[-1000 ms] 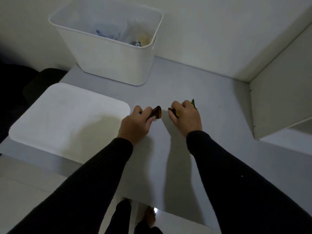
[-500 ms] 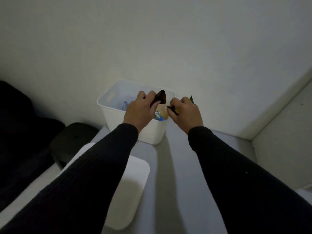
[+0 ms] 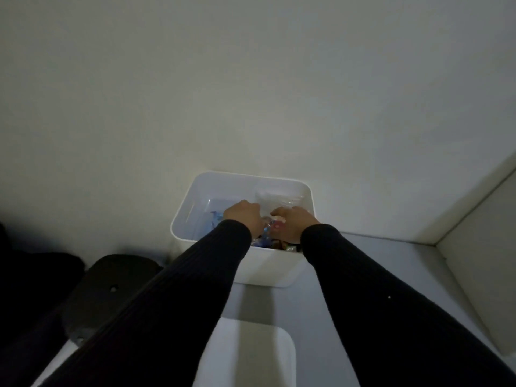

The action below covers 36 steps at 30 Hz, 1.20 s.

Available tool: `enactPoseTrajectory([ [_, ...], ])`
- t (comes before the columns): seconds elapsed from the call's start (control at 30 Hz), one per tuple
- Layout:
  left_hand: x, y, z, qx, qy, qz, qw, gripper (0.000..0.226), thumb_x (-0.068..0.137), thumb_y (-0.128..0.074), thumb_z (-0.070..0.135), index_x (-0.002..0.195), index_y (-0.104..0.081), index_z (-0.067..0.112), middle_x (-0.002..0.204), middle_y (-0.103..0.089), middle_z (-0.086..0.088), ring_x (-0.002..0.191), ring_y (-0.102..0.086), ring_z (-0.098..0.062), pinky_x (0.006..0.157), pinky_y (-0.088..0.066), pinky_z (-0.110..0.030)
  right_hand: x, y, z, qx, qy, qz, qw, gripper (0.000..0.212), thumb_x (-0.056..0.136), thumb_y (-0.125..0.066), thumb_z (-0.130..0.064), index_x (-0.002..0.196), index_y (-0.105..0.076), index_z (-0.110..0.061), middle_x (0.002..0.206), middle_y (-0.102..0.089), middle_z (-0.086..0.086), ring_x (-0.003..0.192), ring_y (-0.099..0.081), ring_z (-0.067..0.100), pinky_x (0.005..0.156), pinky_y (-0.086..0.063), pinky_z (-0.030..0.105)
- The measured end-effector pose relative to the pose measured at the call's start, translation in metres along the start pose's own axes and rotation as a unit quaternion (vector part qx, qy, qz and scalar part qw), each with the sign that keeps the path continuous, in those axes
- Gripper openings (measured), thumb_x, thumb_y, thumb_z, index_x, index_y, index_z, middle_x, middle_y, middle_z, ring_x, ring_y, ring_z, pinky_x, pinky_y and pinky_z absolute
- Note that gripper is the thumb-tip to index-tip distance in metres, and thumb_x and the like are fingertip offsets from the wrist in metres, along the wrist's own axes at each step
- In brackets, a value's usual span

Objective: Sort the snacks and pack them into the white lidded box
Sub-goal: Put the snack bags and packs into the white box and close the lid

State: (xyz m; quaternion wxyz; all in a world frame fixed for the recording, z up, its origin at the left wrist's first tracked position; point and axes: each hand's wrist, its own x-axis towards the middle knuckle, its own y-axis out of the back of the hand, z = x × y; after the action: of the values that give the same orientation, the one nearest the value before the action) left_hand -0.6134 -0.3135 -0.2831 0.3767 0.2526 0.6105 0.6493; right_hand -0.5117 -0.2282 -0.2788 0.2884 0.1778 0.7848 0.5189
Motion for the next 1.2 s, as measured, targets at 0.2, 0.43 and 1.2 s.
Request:
enactPoseTrajectory([
  [0.2,-0.006,0.017,-0.002,0.028,-0.020,-0.071,0.997,0.036,0.092,-0.053,0.034,0.112,-0.061,0.004,0.109,-0.063,-0.010,0.099,-0.062,-0.024,0.090,-0.052,-0.032,-0.008,0.008,-0.016,-0.118,-0.066,-0.049,0.990,0.030,0.092,-0.056,-0.025,0.110,-0.063,-0.002,0.103,-0.062,0.012,0.099,-0.062,0.027,0.077,-0.044,0.027],
  [0.43,-0.054,0.046,0.009,0.044,-0.013,-0.006,0.999,0.031,0.091,-0.056,0.027,0.114,-0.061,0.006,0.111,-0.064,-0.010,0.101,-0.063,-0.025,0.087,-0.050,-0.032,-0.060,0.031,-0.037,-0.132,-0.040,0.022,0.990,0.032,0.089,-0.058,-0.020,0.115,-0.060,-0.001,0.115,-0.064,0.014,0.104,-0.062,0.026,0.077,-0.047,0.027],
  [1.2,-0.294,-0.148,-0.105,-0.060,0.167,-0.141,0.974,0.074,0.085,-0.057,0.054,0.145,-0.027,0.025,0.146,-0.029,-0.016,0.132,-0.035,-0.038,0.108,-0.035,-0.047,-0.250,-0.190,0.002,0.023,-0.096,-0.150,0.984,0.077,0.080,-0.064,-0.053,0.145,-0.030,-0.029,0.146,-0.036,0.013,0.131,-0.041,0.031,0.107,-0.039,0.041],
])
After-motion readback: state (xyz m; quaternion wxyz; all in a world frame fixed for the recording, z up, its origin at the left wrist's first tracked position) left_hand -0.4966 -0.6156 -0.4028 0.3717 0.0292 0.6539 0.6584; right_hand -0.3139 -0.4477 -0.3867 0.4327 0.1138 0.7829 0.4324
